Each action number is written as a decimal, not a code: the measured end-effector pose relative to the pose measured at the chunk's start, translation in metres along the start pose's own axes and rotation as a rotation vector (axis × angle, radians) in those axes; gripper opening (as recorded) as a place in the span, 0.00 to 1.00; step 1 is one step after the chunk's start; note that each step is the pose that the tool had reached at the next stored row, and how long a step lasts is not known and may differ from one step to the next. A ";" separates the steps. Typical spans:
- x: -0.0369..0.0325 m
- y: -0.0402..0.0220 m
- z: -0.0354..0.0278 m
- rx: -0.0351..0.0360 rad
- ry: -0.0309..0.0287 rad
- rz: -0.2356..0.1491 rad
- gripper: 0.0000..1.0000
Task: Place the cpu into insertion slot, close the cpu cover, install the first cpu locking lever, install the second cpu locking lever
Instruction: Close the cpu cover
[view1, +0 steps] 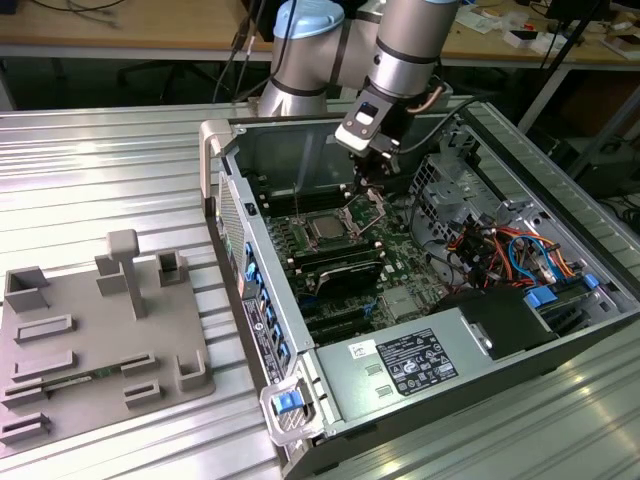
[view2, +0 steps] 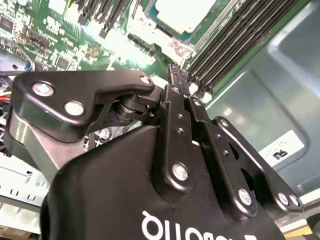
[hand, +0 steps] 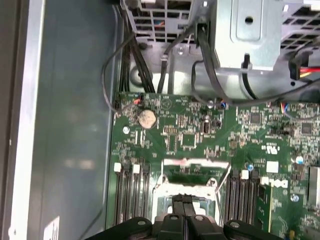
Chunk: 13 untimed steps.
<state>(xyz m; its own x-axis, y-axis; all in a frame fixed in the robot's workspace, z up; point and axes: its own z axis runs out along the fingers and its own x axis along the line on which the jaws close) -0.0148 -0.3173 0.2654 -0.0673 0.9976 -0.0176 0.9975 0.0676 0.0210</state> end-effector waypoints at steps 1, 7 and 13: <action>-0.0001 0.0026 0.0001 0.0000 0.0000 0.000 0.11; -0.0015 0.0307 0.0007 0.0002 -0.0011 0.000 0.11; -0.0028 0.0534 0.0028 0.0005 -0.0069 0.000 0.11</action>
<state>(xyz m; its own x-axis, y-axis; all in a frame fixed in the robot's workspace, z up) 0.0387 -0.3165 0.2638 -0.0672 0.9974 -0.0245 0.9975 0.0677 0.0205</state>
